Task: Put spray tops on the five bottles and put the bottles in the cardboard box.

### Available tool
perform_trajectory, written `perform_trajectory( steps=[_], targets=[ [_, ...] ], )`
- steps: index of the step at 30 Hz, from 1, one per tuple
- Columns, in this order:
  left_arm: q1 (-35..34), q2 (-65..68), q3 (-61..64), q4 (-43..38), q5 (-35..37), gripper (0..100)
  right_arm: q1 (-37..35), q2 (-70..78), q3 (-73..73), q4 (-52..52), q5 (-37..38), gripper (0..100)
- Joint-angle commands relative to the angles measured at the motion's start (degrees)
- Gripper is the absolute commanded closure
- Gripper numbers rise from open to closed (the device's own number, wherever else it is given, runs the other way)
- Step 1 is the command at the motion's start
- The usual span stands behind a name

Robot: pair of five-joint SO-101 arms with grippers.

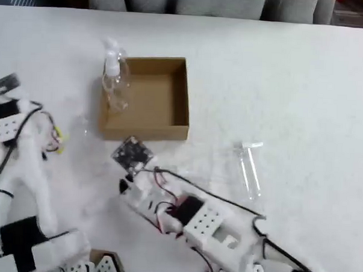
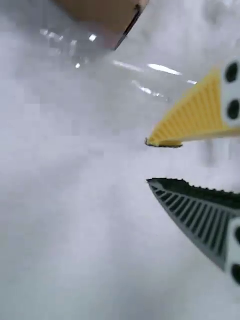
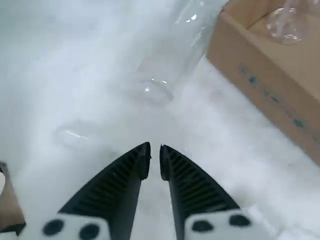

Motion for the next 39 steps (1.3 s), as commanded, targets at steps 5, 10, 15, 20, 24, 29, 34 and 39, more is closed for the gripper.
perform_trajectory(
  steps=[5, 10, 15, 20, 24, 29, 34, 39],
  targets=[
    [17.54, -2.33, -9.67, 7.47, 7.47, 88, 1.89, -5.41, -0.26, 4.79, 0.88, 98.3],
    [19.12, 3.74, -13.27, 7.47, 10.37, 88, 1.89, -5.41, -0.09, 4.79, 0.97, 98.3],
    [19.12, 10.33, -13.63, 4.84, 10.29, 87, 1.89, -5.41, -0.09, 4.79, 0.97, 98.3],
    [16.92, 12.53, -13.45, 2.37, 10.37, 87, 1.8, -5.41, -0.09, 4.79, 1.05, 98.3],
    [16.57, 12.44, -13.36, 2.29, 10.2, 87, 1.8, -5.41, -0.09, 4.79, 1.05, 98.3],
    [16.57, 12.26, -10.64, 2.2, 10.2, 78, 1.71, -5.41, -0.09, 4.79, 1.05, 98.3],
    [13.23, 12.35, -8.0, -1.76, 10.29, 71, 1.63, -5.41, -0.09, 4.79, 1.05, 98.3],
    [11.74, 12.53, -6.42, -3.08, 10.29, 72, 1.63, -5.41, -0.09, 4.79, 1.05, 98.3]
  ],
)
